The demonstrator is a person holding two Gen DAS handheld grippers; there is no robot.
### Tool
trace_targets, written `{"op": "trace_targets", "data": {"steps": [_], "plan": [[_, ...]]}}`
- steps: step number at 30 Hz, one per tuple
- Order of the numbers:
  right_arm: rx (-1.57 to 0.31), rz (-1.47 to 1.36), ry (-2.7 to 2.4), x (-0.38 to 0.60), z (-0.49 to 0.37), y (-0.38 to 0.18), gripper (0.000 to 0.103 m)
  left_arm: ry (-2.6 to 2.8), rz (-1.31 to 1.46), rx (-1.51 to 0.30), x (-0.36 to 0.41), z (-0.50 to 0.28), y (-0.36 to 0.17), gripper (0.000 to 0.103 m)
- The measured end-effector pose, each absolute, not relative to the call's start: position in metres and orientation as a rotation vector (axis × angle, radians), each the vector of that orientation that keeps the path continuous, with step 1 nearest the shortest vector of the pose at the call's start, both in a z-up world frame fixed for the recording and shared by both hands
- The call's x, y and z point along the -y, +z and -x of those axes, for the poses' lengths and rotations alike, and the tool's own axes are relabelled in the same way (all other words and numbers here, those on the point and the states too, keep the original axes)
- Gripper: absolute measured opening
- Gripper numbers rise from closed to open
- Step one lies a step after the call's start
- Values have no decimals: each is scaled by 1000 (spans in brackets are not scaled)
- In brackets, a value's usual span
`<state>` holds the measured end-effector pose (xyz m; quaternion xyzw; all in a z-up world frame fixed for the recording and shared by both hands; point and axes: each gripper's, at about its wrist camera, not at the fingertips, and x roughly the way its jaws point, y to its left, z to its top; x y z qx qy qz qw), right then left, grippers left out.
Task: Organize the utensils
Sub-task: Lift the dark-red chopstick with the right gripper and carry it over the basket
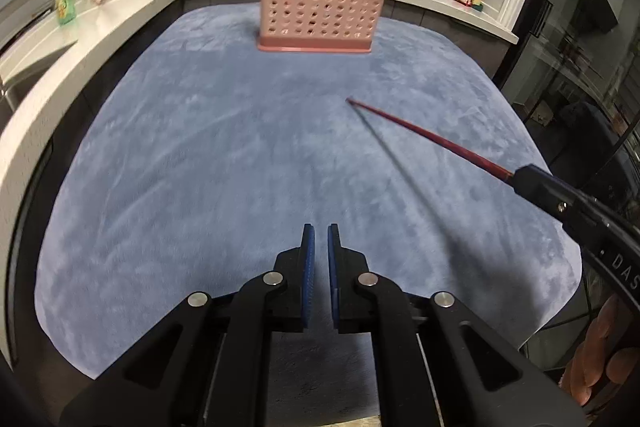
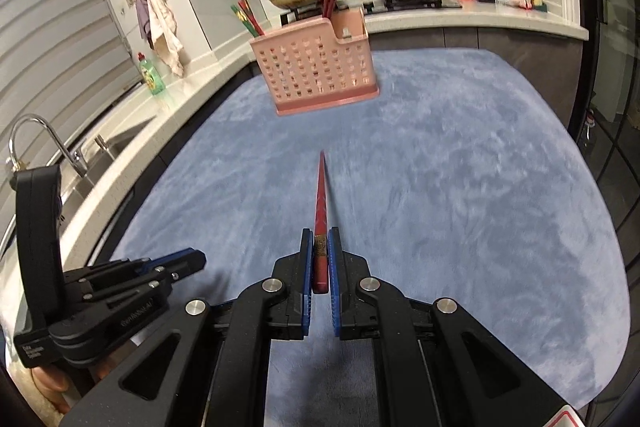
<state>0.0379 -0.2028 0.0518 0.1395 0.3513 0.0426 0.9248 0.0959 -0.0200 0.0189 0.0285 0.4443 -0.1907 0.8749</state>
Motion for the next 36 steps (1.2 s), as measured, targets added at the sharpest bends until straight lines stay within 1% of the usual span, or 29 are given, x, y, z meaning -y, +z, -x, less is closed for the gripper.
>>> {"op": "trace_targets", "data": {"steps": [6, 14, 19, 27, 31, 36], "plan": [[-665, -276, 115, 205, -53, 85, 7, -418, -83, -916, 35, -104, 44, 6], [-548, -301, 169, 222, -99, 154, 7, -442, -58, -883, 40, -135, 87, 6], [-471, -306, 177, 232, -137, 195, 7, -438, -62, -841, 41, -167, 122, 6], [-326, -281, 143, 239, -195, 254, 7, -396, -88, -716, 49, -227, 182, 6], [-254, -286, 117, 243, -229, 273, 7, -374, -90, -680, 56, -260, 199, 6], [-225, -290, 82, 250, -276, 284, 7, -375, -74, -692, 66, -303, 203, 6]]}}
